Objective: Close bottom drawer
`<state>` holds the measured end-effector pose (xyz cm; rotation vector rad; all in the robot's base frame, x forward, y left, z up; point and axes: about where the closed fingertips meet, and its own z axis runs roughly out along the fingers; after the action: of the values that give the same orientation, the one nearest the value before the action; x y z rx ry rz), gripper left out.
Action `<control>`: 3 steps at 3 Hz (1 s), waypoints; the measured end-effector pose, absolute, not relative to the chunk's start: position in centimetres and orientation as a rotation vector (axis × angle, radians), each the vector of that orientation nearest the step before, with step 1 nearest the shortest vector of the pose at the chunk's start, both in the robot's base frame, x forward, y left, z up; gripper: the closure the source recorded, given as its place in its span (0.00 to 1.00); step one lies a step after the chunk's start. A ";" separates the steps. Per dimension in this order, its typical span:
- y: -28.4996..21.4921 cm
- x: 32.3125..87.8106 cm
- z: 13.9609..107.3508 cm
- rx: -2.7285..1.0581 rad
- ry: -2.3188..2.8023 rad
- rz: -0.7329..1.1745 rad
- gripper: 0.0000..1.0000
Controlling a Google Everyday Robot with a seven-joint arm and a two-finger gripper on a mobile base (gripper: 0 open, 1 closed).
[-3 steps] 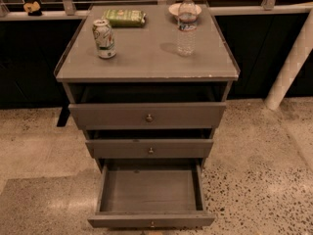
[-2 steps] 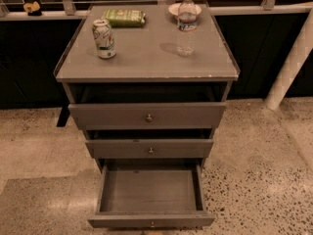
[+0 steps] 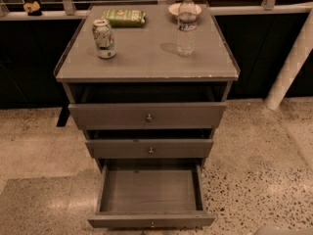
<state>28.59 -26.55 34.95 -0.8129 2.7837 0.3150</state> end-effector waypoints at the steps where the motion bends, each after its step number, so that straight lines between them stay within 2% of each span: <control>1: -26.5 28.6 34.9 -0.813 2.784 0.315 0.00; 2: -26.4 28.8 35.0 -0.902 2.791 0.279 0.00; 3: -29.4 25.6 35.0 -1.010 2.868 0.120 0.00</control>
Offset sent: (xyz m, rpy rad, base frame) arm 0.0214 0.0051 0.0103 -0.2456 0.0822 0.3603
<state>25.57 -29.40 35.00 -1.0098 2.8677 0.1199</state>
